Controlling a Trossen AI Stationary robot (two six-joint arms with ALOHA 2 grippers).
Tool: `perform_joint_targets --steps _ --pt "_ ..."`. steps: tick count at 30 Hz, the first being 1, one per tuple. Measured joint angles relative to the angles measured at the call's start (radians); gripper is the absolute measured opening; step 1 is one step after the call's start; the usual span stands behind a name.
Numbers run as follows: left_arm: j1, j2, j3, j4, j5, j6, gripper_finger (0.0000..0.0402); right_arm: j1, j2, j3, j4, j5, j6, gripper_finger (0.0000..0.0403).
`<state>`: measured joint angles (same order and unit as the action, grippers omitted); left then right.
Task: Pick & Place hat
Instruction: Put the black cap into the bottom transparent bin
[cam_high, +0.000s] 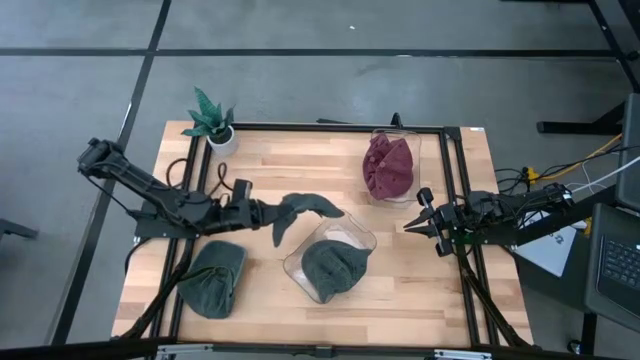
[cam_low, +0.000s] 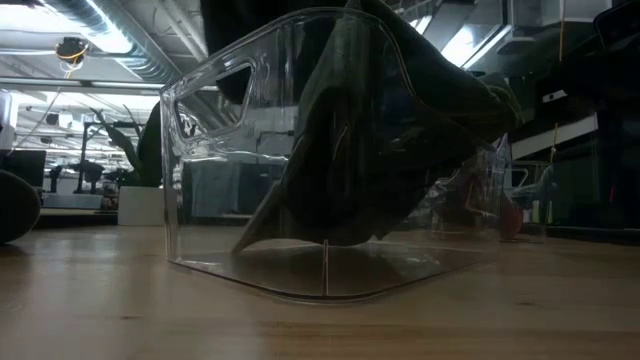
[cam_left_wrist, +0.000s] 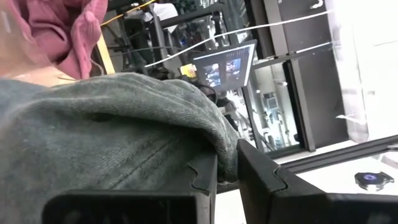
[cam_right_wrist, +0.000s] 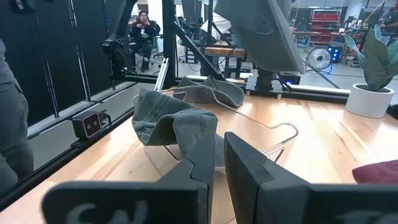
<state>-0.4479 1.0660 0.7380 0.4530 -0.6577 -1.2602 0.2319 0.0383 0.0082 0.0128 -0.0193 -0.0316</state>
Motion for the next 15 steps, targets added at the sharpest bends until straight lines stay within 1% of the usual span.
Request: perform_joint_targets --steps 4,8,11,15 --pt "-0.027 0.092 0.072 0.008 -0.032 0.001 0.0036 0.0 0.0 0.0 0.0 0.0 0.001 0.0036" --pt "-0.048 0.197 0.141 0.065 -0.046 0.008 0.0036 0.0 0.0 0.0 0.0 0.0 0.0 0.0036" --pt "-0.059 0.274 0.191 0.076 -0.07 -0.003 0.0036 0.0 0.0 0.0 0.0 0.0 -0.001 0.0036" --pt "-0.069 0.38 0.253 0.084 -0.144 -0.048 0.0036 0.0 0.0 0.0 0.0 0.0 0.001 0.0036"
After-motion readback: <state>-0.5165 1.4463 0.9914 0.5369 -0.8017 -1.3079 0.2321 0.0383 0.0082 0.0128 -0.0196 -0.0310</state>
